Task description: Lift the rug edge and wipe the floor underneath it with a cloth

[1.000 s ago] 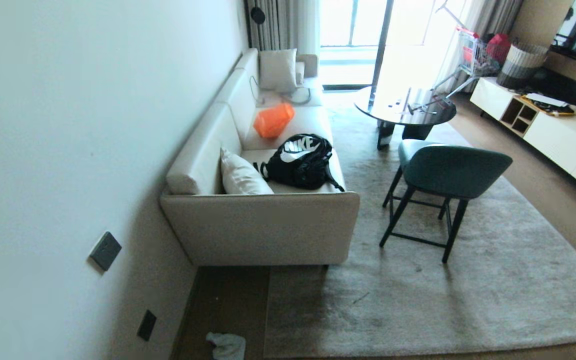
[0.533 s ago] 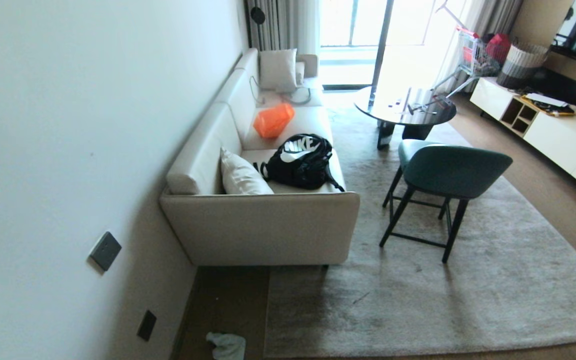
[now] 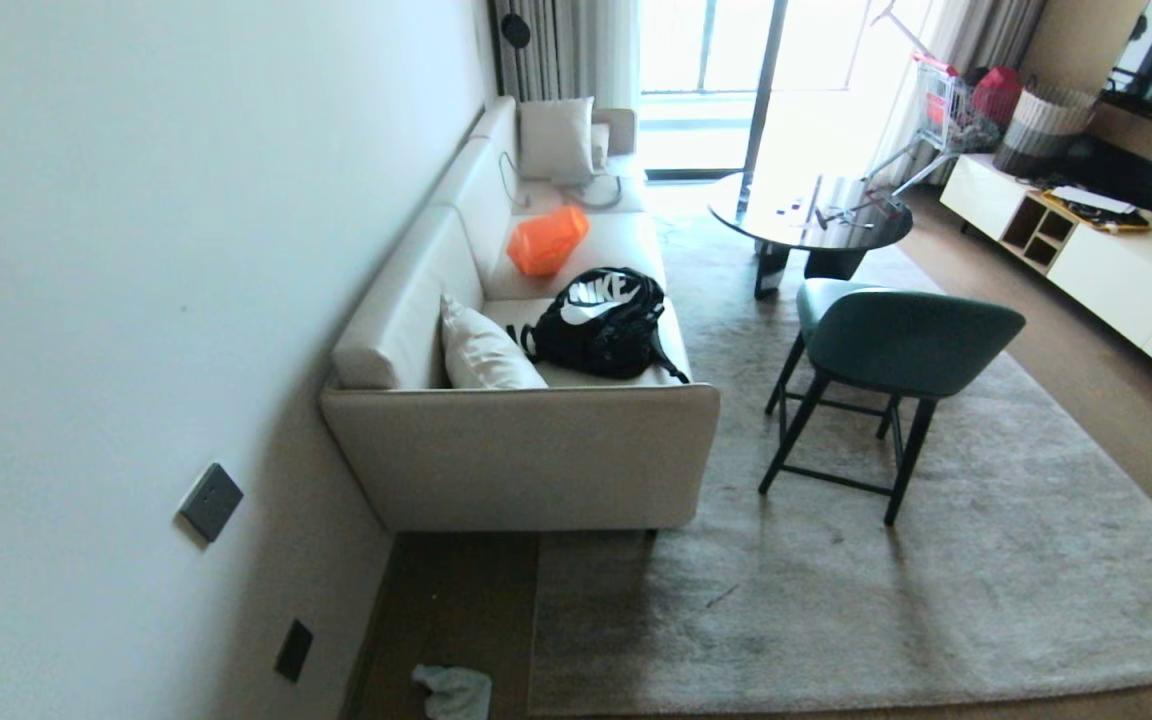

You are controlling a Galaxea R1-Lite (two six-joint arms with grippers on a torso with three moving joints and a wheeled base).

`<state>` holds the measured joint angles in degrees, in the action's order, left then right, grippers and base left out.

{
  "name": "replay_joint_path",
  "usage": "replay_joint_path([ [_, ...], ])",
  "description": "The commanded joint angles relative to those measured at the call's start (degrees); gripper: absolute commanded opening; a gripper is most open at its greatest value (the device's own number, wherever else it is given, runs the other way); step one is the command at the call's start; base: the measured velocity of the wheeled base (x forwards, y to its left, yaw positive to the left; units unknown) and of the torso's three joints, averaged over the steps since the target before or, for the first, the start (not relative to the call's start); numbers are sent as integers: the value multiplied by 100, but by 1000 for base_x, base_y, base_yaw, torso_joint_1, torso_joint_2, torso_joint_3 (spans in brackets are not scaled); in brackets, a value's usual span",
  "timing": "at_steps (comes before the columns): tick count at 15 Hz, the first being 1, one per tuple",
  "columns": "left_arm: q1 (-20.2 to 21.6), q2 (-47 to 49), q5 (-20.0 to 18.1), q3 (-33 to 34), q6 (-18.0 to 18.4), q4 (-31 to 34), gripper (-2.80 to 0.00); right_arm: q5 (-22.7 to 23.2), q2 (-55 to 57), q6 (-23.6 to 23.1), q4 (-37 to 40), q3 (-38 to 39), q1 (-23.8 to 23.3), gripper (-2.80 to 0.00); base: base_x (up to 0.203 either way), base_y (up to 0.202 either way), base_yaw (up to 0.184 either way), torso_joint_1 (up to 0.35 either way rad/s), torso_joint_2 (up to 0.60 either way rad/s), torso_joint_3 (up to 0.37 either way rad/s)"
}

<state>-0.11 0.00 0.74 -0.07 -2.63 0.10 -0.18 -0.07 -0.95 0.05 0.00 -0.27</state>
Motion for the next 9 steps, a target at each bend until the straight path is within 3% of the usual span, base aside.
replay_joint_path([
  [1,2,0,5,7,-9,-1,-280,-8,7,-2,-5,0,0,-280,0,0,0,0,0,0],
  [9,-1,0,5,1,-3,-1,-280,-8,7,-2,-5,0,0,-280,0,0,0,0,0,0],
])
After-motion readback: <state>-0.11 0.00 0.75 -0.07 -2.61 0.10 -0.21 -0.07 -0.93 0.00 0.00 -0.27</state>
